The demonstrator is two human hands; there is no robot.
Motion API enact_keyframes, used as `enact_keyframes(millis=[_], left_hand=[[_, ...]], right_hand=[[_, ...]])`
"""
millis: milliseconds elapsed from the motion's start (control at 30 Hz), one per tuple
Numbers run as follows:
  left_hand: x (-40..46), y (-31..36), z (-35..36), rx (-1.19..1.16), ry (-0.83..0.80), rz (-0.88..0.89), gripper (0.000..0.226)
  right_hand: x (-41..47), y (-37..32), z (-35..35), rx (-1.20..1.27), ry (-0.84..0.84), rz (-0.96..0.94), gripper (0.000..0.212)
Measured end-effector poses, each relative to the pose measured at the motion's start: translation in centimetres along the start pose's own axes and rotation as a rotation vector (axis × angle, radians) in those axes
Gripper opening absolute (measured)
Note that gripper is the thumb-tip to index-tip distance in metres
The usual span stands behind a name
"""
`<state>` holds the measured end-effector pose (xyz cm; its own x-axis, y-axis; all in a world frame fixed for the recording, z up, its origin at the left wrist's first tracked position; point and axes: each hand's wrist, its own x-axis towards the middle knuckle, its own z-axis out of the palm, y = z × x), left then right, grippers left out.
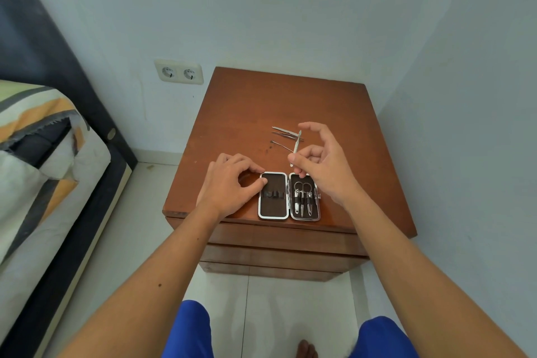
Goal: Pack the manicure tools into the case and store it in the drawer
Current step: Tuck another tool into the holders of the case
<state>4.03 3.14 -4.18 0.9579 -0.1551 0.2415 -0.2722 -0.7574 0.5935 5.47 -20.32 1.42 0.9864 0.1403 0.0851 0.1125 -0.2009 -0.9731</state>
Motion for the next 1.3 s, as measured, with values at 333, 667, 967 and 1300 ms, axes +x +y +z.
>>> enact_keyframes(millis=[333,667,967,1300], left_hand=[[0.1,-0.1,0.0,0.001,-0.003,0.000,0.021],[0.2,-0.6,0.3,-0.043,0.018,0.012,0.013],[0.3,-1.0,0.2,-0.054,-0.018,0.012,0.014],[0.4,-1.1,-0.1,-0.027,-0.055,0.012,0.019]], right_hand=[[-0.4,2.0,1.3,-0.269,-0.057,0.024,0.035],[-0.1,2.1,2.7,-0.295,-0.074,0.023,0.028],[0.4,2.6,3.3,-0.319,-0.082,0.005,0.030],[0.3,3.2,3.4,-0.528,-0.145,-0.059,0.048]])
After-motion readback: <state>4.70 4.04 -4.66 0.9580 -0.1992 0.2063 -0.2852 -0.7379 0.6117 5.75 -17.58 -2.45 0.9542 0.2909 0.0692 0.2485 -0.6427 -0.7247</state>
